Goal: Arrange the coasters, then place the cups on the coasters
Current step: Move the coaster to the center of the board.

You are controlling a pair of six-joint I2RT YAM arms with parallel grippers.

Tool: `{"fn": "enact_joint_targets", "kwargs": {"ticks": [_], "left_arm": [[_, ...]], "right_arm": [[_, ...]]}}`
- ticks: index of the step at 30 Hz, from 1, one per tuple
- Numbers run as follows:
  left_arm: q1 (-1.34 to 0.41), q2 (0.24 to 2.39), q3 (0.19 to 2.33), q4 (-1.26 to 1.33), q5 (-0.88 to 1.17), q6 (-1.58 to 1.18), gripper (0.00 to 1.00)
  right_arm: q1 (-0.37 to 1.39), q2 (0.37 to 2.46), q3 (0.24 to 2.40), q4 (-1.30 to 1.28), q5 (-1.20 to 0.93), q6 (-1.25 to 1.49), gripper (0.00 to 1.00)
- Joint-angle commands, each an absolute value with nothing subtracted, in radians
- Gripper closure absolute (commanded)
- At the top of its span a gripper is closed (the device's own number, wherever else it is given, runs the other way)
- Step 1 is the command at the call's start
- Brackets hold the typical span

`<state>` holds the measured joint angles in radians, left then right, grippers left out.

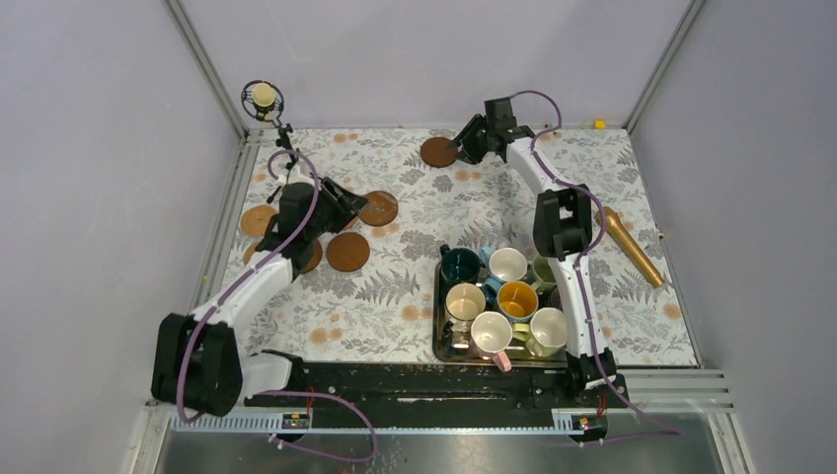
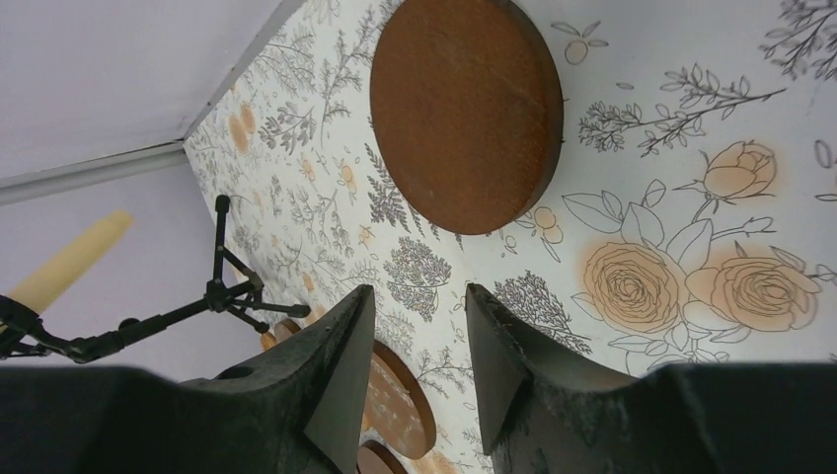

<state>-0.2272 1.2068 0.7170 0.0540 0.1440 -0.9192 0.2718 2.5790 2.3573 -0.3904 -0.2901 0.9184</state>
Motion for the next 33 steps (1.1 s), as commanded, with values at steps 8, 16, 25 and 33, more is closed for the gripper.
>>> {"fn": "enact_joint_targets", "kwargs": {"ticks": [8,16,25,33], "left_arm": [[-0.212,1.756,1.213,0.449,0.192,-1.011,0.53],[-0.231,2.157,1.54,0.581,0.209,-1.155,0.56],[-0.254,2.53,1.891,0.549,0.184,-1.357,0.6],[-0.278,2.652,2.108,0.345,0.103,-1.354,0.6]], "right_arm": [[0.265,2.362,2.211,-0.365,-0.29,0.799,0.51],[0.231,2.435,2.147,-0.203,-0.358,0.968,0.54],[0.219,2.493,2.213,-0.183,-0.404,0.988,0.55],[0.198,2.439,2.069,-0.103,-0.402,1.008,0.55]]}}
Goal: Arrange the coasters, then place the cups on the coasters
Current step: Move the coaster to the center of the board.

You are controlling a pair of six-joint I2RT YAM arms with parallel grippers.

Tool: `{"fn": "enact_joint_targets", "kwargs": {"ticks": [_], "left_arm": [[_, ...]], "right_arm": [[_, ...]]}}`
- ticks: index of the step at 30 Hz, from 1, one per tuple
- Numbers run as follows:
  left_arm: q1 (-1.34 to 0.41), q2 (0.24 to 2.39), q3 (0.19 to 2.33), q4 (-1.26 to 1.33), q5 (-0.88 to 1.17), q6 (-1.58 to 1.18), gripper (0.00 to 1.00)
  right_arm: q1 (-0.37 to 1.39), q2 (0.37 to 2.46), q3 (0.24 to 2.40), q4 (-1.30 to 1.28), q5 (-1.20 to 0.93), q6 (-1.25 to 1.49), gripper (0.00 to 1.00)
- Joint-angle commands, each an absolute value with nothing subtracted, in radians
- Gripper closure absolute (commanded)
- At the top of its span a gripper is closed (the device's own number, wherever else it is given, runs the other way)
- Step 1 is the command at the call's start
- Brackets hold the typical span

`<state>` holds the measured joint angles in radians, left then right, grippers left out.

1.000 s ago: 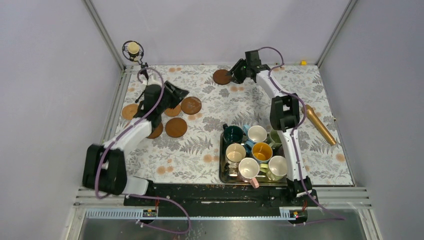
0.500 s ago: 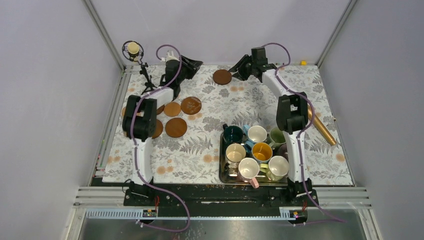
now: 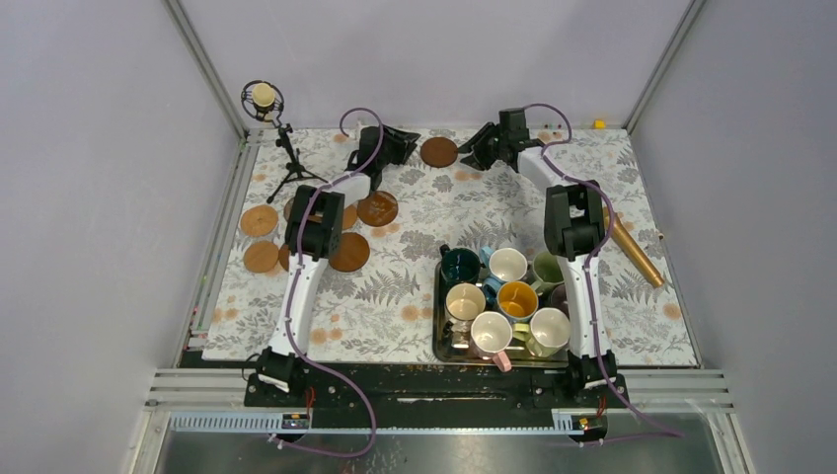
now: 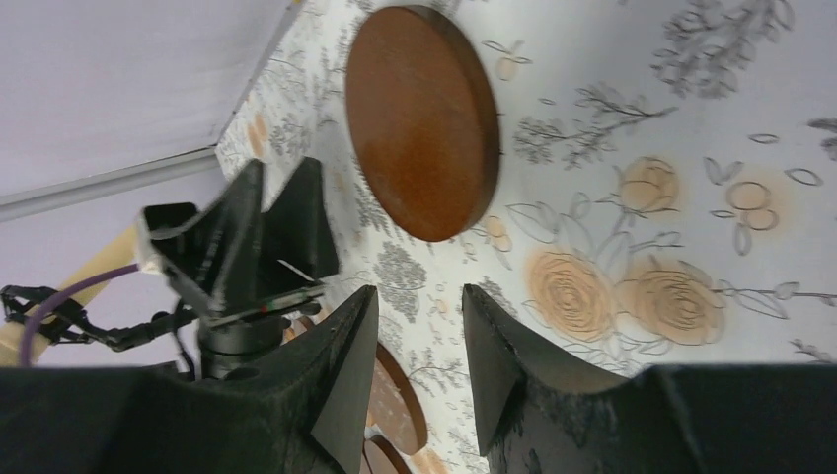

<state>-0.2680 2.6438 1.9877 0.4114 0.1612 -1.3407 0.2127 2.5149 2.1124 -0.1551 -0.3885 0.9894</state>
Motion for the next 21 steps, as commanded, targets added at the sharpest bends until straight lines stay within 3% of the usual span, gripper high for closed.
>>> {"fn": "enact_joint_targets", "kwargs": {"ticks": [1,21], "left_arm": [[-0.28,2.661,2.122,0.328,0.099,-1.354,0.6],[-0.319,2.752,2.188,0.169,0.064,-1.442,0.66]], "right_arm": [[0.196,2.432,2.053,-0.096,-0.395,1.009,0.55],[0.15,2.365,1.954,-0.01,-0.437,0.996,0.56]]}}
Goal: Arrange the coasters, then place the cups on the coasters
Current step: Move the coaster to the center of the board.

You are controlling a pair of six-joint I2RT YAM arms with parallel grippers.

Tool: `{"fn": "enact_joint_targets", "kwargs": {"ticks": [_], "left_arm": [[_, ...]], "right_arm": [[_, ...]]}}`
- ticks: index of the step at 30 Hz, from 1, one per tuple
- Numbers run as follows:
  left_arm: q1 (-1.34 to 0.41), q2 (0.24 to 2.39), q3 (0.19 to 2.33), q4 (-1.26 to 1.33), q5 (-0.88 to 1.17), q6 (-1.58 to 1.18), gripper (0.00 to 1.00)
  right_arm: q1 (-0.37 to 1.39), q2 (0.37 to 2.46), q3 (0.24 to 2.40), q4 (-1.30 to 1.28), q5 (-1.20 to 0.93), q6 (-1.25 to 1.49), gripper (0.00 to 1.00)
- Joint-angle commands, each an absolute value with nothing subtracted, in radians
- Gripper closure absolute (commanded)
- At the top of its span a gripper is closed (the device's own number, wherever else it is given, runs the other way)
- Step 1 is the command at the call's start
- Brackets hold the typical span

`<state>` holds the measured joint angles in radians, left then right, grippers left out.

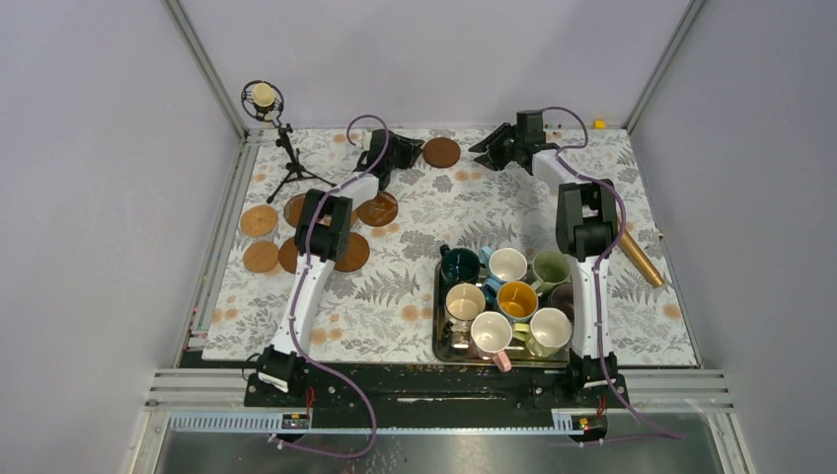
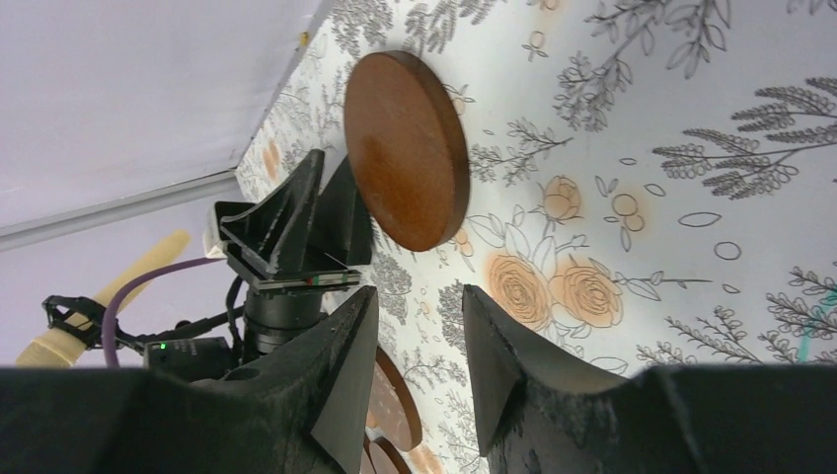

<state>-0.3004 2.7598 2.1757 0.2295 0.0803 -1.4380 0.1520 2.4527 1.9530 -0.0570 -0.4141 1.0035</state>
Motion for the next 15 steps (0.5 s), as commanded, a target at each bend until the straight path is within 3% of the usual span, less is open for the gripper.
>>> {"fn": "enact_joint_targets", "kwargs": {"ticks": [1,15], "left_arm": [[-0.324,2.754,2.195,0.165,0.072,-1.442,0.66],[-0.355,2.731,2.17,0.166,0.161,-1.398,0.67]], "right_arm": [[0.147,2.368,1.956,-0.008,-0.428,0.987,0.56],[0.095,2.508,2.121,-0.174,-0.332,1.005,0.56]]}}
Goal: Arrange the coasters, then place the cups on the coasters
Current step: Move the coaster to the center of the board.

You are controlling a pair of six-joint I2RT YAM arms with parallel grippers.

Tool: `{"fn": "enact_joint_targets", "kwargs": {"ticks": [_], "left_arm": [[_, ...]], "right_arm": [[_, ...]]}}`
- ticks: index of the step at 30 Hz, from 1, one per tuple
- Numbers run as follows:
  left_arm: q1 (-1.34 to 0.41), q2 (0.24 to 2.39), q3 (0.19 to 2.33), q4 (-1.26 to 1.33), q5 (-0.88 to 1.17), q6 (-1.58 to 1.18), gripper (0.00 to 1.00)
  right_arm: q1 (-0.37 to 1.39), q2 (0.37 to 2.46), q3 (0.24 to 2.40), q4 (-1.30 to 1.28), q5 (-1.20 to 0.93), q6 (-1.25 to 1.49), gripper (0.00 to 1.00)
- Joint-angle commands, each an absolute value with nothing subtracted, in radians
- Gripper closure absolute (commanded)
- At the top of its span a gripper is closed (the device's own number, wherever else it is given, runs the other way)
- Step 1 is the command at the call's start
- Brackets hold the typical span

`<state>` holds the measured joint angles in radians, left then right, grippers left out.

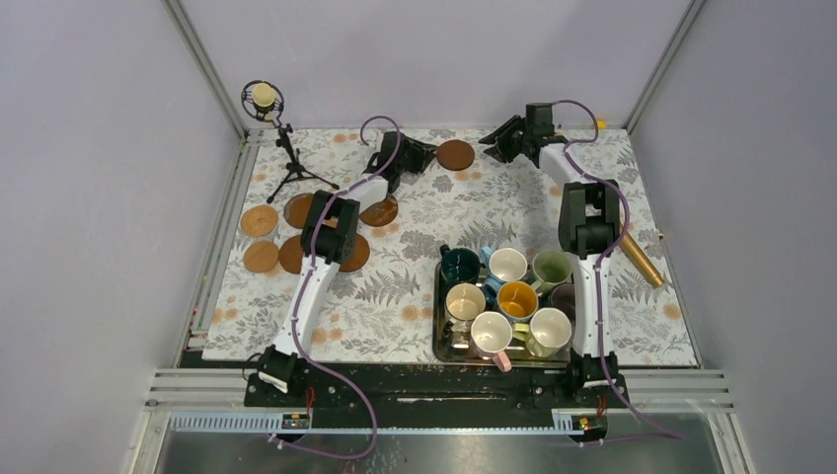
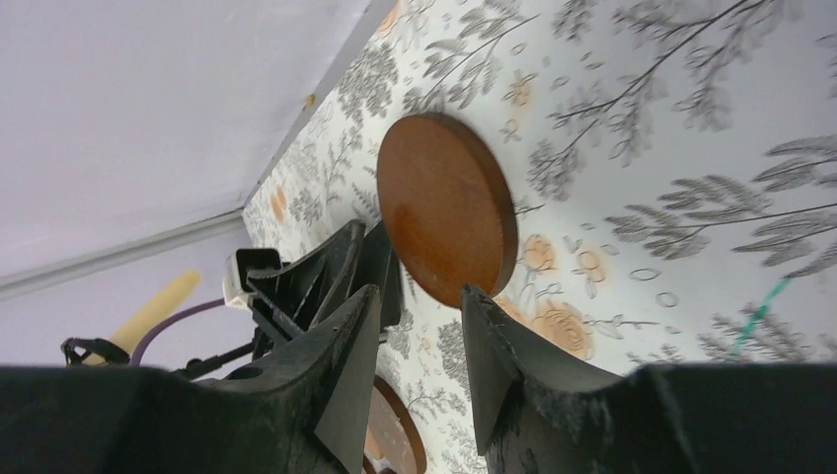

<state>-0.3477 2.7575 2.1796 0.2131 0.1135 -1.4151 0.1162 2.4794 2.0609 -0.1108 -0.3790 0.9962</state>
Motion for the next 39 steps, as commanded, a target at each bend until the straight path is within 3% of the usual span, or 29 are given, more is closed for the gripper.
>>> {"fn": "enact_joint_targets", "kwargs": {"ticks": [1,10,15,24,39], "left_arm": [[-0.357,2.733,2.174,0.171,0.174,-1.401,0.67],[-0.374,2.719,2.18,0.169,0.244,-1.424,0.67],[-0.352,2.681,2.086,0.276,0.141,-1.475,0.67],[-0.337,2.803,2.271,0.248,0.122,-1.556,0.67],[-0.353,2.801,2.226,0.246,0.249,-1.564,0.69]], "right_arm": [[0.093,2.52,2.139,-0.183,-0.336,1.004,0.56],[0.089,2.682,2.385,-0.343,-0.332,1.011,0.57],[0.09,2.718,2.403,-0.33,-0.334,1.039,0.57],[0.095,2.74,2.422,-0.316,-0.352,1.061,0.61],[0.13,2.742,2.431,-0.33,-0.384,1.016,0.65]]}}
